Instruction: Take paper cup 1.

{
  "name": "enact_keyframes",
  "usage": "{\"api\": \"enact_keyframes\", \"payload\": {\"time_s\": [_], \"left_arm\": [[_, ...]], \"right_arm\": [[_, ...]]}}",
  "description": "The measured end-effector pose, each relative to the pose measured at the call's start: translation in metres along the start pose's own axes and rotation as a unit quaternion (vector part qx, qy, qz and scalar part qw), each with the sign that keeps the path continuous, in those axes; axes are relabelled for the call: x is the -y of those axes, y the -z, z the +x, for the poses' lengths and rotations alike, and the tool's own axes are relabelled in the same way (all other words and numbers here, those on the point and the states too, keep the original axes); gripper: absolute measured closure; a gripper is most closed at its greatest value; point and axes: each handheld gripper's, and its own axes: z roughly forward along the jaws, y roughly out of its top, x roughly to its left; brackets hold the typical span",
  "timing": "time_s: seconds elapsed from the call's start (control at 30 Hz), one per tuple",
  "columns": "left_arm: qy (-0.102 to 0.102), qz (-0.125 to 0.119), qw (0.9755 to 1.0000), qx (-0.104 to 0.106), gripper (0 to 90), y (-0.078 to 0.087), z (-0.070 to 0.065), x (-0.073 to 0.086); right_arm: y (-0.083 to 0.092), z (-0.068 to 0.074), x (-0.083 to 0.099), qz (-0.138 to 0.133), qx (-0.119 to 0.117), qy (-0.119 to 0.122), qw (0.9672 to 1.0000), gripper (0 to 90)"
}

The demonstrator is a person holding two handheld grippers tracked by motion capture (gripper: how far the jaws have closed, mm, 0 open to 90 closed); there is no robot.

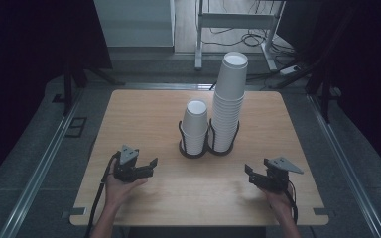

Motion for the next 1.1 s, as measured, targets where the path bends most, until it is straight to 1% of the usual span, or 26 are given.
{"api": "enact_keyframes", "payload": {"time_s": [0.03, 0.07, 0.1, 0.13, 0.17, 0.2, 0.27, 0.4, 0.47, 0.57, 0.67, 0.7, 0.77, 0.83, 0.87, 0.93, 0.97, 1.0, 1.1], "left_arm": [[0.003, 0.002, 1.0000, -0.002, 22.3, 0.001, 0.000, 0.000], [0.008, 0.004, 0.9999, 0.007, 22.3, 0.003, 0.002, 0.001], [0.008, 0.004, 0.9999, 0.007, 21.9, 0.003, 0.002, 0.001], [0.009, 0.001, 0.9999, 0.007, 22.5, 0.004, 0.003, 0.003], [0.009, 0.001, 0.9999, 0.007, 23.0, 0.004, 0.003, 0.003], [0.008, 0.001, 1.0000, 0.005, 23.0, 0.005, 0.003, 0.003], [0.007, -0.003, 1.0000, 0.003, 22.4, 0.007, 0.004, 0.004], [0.009, -0.011, 0.9999, 0.002, 22.2, 0.012, 0.006, 0.004], [0.003, -0.013, 0.9999, 0.004, 22.9, 0.013, 0.007, 0.005], [-0.010, -0.022, 0.9997, -0.001, 23.6, 0.013, 0.006, 0.007], [-0.011, -0.024, 0.9996, -0.002, 24.2, 0.014, 0.005, 0.007], [-0.008, -0.021, 0.9997, 0.002, 24.2, 0.015, 0.006, 0.006], [0.005, -0.015, 0.9997, 0.019, 24.1, 0.018, 0.007, 0.006], [0.017, -0.018, 0.9990, 0.036, 23.2, 0.021, 0.009, 0.004], [0.019, -0.021, 0.9987, 0.041, 22.9, 0.022, 0.009, 0.003], [0.016, -0.028, 0.9982, 0.050, 21.6, 0.023, 0.007, 0.000], [0.009, -0.032, 0.9977, 0.059, 21.1, 0.023, 0.004, -0.005], [0.009, -0.032, 0.9977, 0.059, 20.9, 0.023, 0.004, -0.005], [-0.006, -0.038, 0.9966, 0.073, 19.2, 0.020, -0.003, -0.013]], "right_arm": [[0.000, 0.001, 0.000, 0.000, -0.003, 0.004, 1.0000, 18.9], [0.000, 0.002, 0.000, 0.002, -0.004, 0.007, 1.0000, 18.9], [0.000, 0.002, 0.000, 0.002, -0.004, 0.007, 1.0000, 18.9], [-0.001, 0.004, 0.000, 0.004, -0.004, 0.019, 0.9998, 18.9], [-0.001, 0.004, 0.000, 0.004, -0.004, 0.019, 0.9998, 18.9], [-0.001, 0.005, 0.001, 0.006, -0.004, 0.026, 0.9996, 19.0], [-0.002, 0.006, 0.001, 0.008, -0.005, 0.029, 0.9995, 19.3], [-0.002, 0.005, 0.001, 0.012, -0.007, 0.029, 0.9995, 19.8], [-0.002, 0.005, 0.002, 0.011, -0.008, 0.028, 0.9995, 20.2], [-0.002, 0.004, 0.001, 0.011, -0.009, 0.028, 0.9995, 20.7], [-0.001, 0.004, 0.001, 0.010, -0.010, 0.026, 0.9996, 21.0], [-0.001, 0.004, 0.001, 0.010, -0.010, 0.026, 0.9996, 21.0], [-0.001, 0.002, 0.001, 0.010, -0.012, 0.022, 0.9996, 21.3], [-0.001, 0.002, 0.000, 0.009, -0.012, 0.021, 0.9997, 21.5], [-0.001, 0.002, 0.000, 0.009, -0.013, 0.019, 0.9997, 21.6], [-0.001, 0.001, -0.001, 0.007, -0.016, 0.020, 0.9997, 21.7], [-0.001, 0.001, -0.001, 0.006, -0.018, 0.020, 0.9996, 21.7], [-0.001, 0.001, -0.001, 0.006, -0.018, 0.020, 0.9996, 21.7], [0.001, 0.000, -0.003, 0.002, -0.019, 0.019, 0.9996, 22.1]]}}
